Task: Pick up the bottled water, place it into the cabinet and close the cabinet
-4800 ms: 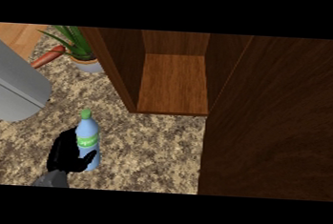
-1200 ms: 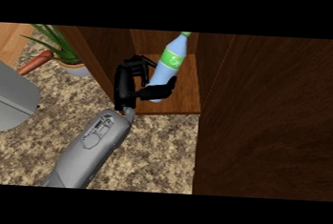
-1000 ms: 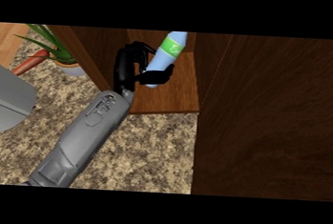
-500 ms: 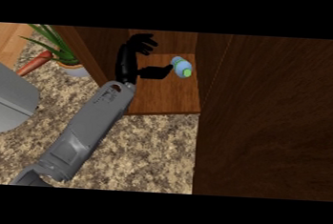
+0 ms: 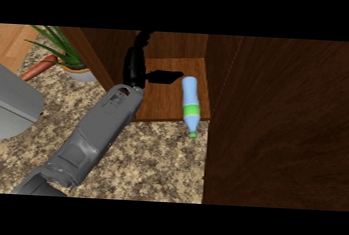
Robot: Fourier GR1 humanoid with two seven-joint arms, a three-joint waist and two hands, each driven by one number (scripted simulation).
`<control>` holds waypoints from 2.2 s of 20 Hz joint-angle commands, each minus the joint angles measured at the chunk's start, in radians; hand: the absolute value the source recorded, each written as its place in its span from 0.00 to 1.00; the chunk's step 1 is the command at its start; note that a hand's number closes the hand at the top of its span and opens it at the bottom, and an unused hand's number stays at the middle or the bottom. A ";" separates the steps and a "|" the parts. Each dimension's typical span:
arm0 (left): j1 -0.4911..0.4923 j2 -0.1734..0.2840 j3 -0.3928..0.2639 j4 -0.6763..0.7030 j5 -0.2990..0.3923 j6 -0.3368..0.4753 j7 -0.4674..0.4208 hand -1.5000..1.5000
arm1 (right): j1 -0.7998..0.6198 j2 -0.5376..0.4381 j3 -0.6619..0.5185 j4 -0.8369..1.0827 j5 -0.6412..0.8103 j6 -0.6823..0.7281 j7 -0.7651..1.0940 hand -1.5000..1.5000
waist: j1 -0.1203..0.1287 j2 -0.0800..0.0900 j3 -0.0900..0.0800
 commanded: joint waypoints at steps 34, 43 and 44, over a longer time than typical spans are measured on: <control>0.337 0.035 0.010 -0.534 0.287 -0.502 -0.175 0.00 | 0.076 -0.010 -0.008 -0.037 0.019 -0.051 -0.020 0.00 | 0.116 -0.010 -0.014; 0.676 0.048 -0.160 -1.096 0.287 -0.405 0.016 0.00 | 0.040 -0.006 0.014 -0.023 0.038 -0.066 0.017 0.00 | 0.111 -0.004 -0.013; 0.739 0.023 -0.198 -1.177 0.270 -0.371 0.011 0.00 | 0.071 -0.003 0.041 -0.046 0.054 -0.072 0.002 0.00 | 0.104 -0.004 -0.013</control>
